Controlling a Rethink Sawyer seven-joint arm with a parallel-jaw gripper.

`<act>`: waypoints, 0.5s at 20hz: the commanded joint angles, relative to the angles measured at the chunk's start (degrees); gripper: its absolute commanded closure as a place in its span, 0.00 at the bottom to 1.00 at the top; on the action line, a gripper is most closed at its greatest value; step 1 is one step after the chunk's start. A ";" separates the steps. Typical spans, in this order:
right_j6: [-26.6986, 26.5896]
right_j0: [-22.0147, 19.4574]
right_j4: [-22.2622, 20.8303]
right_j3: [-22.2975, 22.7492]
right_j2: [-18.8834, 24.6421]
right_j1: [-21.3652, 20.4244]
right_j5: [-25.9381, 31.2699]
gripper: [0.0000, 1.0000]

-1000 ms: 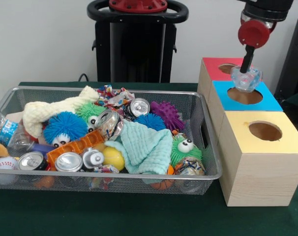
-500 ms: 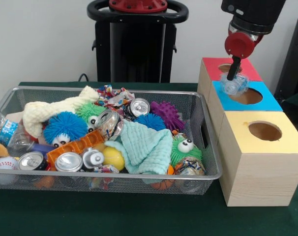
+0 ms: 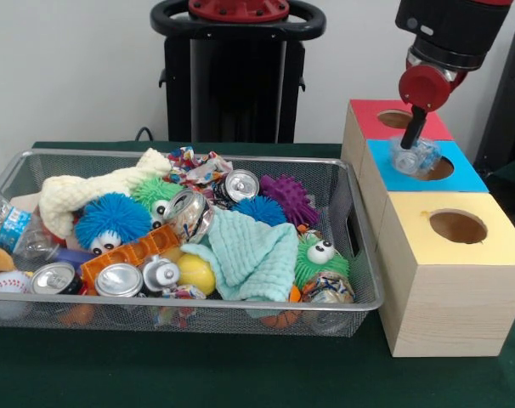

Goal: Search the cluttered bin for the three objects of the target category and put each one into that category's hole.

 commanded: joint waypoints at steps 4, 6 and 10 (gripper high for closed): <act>17.09 -0.25 -0.03 -0.05 -1.64 4.17 -0.56 1.00; 17.52 -0.14 -0.21 0.25 -1.80 4.60 -1.43 1.00; 18.07 0.25 -0.16 0.33 -2.01 5.05 -1.93 1.00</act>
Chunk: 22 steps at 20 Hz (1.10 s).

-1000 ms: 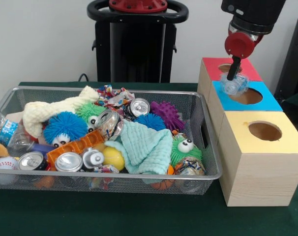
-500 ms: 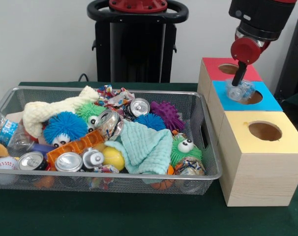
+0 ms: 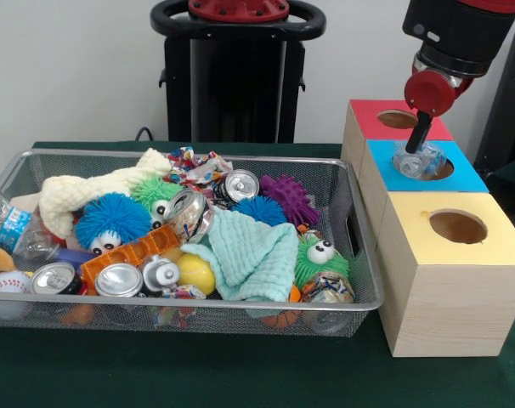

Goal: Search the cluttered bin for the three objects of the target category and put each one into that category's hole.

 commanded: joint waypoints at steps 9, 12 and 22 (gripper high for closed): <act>16.26 -0.52 -0.26 1.50 -2.01 3.47 -0.70 1.00; 15.97 -0.25 -0.52 1.33 -2.38 3.60 0.31 1.00; 15.03 0.64 -0.45 0.26 -3.29 4.49 3.29 1.00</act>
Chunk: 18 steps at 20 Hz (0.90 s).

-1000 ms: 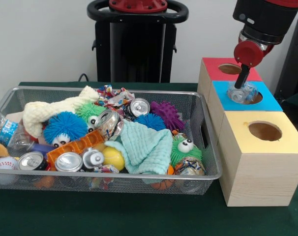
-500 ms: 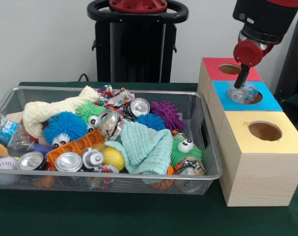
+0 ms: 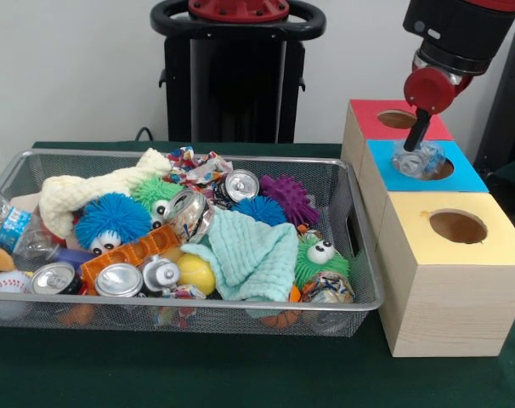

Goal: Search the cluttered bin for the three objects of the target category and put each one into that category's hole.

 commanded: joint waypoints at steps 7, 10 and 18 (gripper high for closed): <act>14.60 -0.72 -0.75 0.57 -2.05 4.19 4.29 0.00; 14.43 -0.51 -0.42 0.45 -2.26 4.39 4.78 0.00; 13.18 -0.28 -0.22 -0.12 -2.51 4.96 5.59 0.00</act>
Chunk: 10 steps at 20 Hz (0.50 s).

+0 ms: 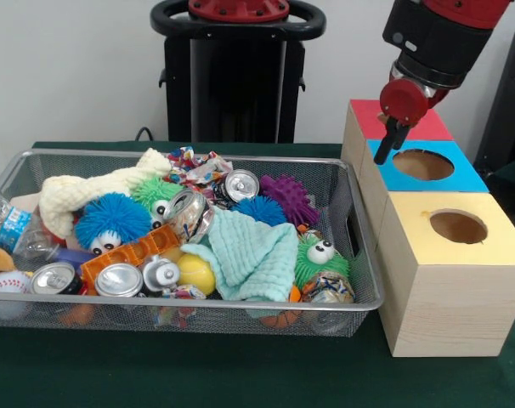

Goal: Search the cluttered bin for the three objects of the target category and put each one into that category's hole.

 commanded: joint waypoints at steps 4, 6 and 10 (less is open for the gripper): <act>11.99 -1.90 0.51 1.97 0.62 0.35 4.03 0.00; 8.43 -3.65 0.05 2.74 1.25 -1.66 5.16 0.00; -0.91 -9.60 -0.57 9.01 3.63 -8.24 3.22 0.00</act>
